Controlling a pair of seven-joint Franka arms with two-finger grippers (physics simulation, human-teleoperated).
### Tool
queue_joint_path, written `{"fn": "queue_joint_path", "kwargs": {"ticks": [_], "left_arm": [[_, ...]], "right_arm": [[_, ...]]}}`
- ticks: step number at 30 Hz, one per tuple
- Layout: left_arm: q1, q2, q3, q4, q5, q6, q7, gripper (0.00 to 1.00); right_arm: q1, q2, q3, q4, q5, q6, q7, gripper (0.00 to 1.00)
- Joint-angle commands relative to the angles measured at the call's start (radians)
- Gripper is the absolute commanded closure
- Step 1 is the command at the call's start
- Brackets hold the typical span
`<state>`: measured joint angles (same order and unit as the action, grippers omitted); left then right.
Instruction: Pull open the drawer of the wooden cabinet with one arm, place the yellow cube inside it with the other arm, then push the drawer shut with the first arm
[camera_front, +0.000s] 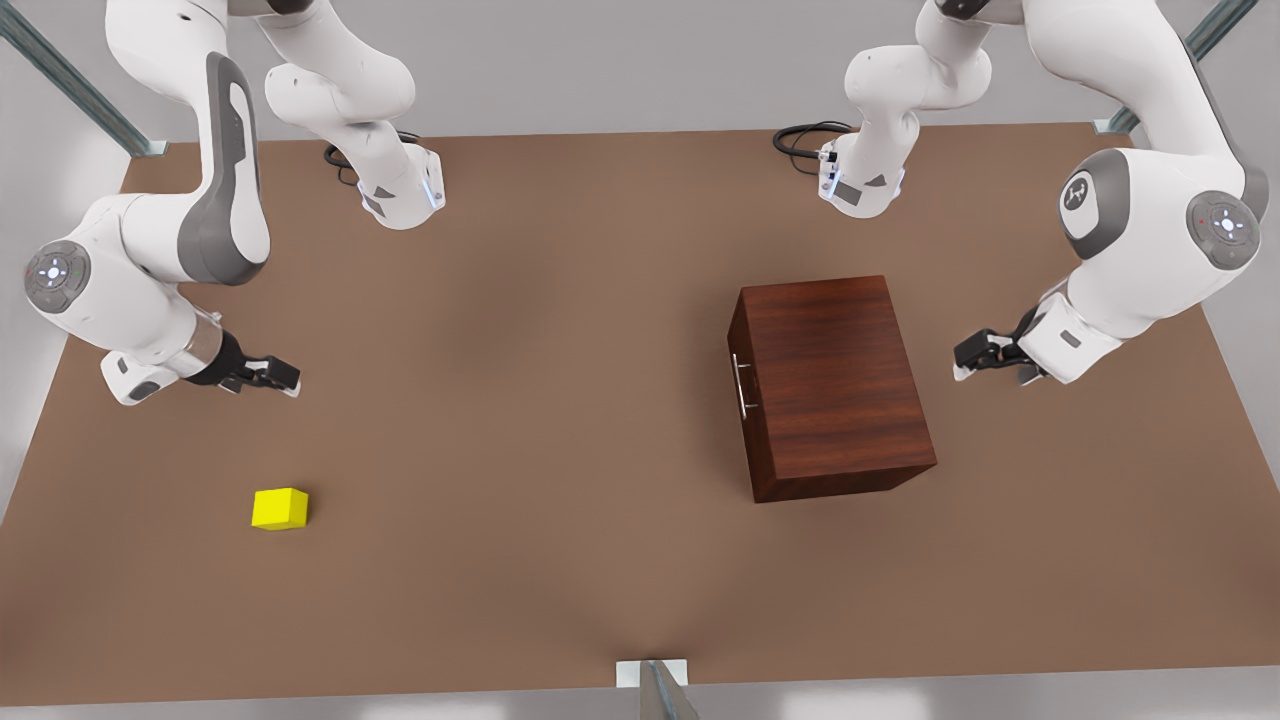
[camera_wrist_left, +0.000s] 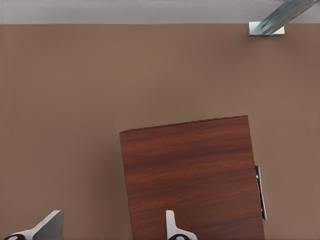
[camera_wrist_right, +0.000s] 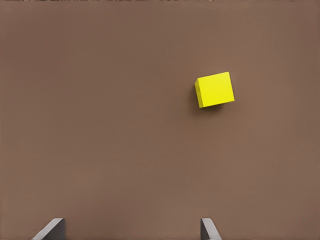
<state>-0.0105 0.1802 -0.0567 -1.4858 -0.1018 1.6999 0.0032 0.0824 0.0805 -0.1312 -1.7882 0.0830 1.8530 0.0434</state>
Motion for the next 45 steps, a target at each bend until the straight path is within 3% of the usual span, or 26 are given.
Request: {"fn": "queue_joint_path", "kwargs": {"ticks": [1, 4, 5, 6, 8, 12, 17, 21, 32, 45], "left_arm": [[0.0, -0.002, -0.005, -0.005, 0.004, 0.02, -0.046, 0.0], [-0.026, -0.004, -0.02, -0.004, 0.017, -0.023, -0.092, 0.0], [-0.055, -0.01, -0.022, -0.007, 0.051, -0.048, -0.189, 0.0], [-0.075, -0.01, -0.022, -0.001, 0.054, -0.095, -0.212, 0.0], [-0.256, 0.002, -0.02, -0.002, 0.146, -0.098, -0.428, 0.0], [-0.427, 0.102, -0.022, 0.042, 0.133, -0.141, -0.511, 0.0], [-0.548, 0.249, -0.022, 0.065, 0.205, 0.007, -0.925, 0.0], [-0.638, 0.37, -0.022, 0.147, 0.271, 0.01, -1.213, 0.0], [-0.664, 0.464, -0.02, 0.133, 0.459, 0.047, -1.229, 0.0], [-0.695, 0.505, -0.015, 0.101, 0.568, 0.009, -1.224, 0.0]], "right_arm": [[-0.004, 0.002, -0.001, 0.003, 0.0, 0.011, 0.018, 0.0], [-0.01, 0.053, -0.001, 0.072, 0.004, -0.014, 0.181, 0.0], [-0.01, 0.061, -0.002, 0.087, 0.003, -0.011, 0.511, 0.0], [-0.013, 0.082, -0.005, 0.09, 0.015, 0.0, 0.636, 0.0], [-0.007, 0.12, -0.002, 0.089, -0.059, 0.04, 0.822, 0.0], [-0.041, 0.208, -0.015, 0.115, 0.049, 0.201, 1.044, 0.0], [-0.082, 0.341, -0.015, 0.113, 0.09, 0.354, 1.075, 0.0], [-0.107, 0.424, -0.013, 0.113, 0.142, 0.437, 1.083, 0.0], [-0.095, 0.516, -0.01, 0.119, 0.135, 0.468, 1.11, 0.0], [-0.104, 0.653, -0.011, 0.257, 0.084, 0.319, 1.17, 0.0]]}}
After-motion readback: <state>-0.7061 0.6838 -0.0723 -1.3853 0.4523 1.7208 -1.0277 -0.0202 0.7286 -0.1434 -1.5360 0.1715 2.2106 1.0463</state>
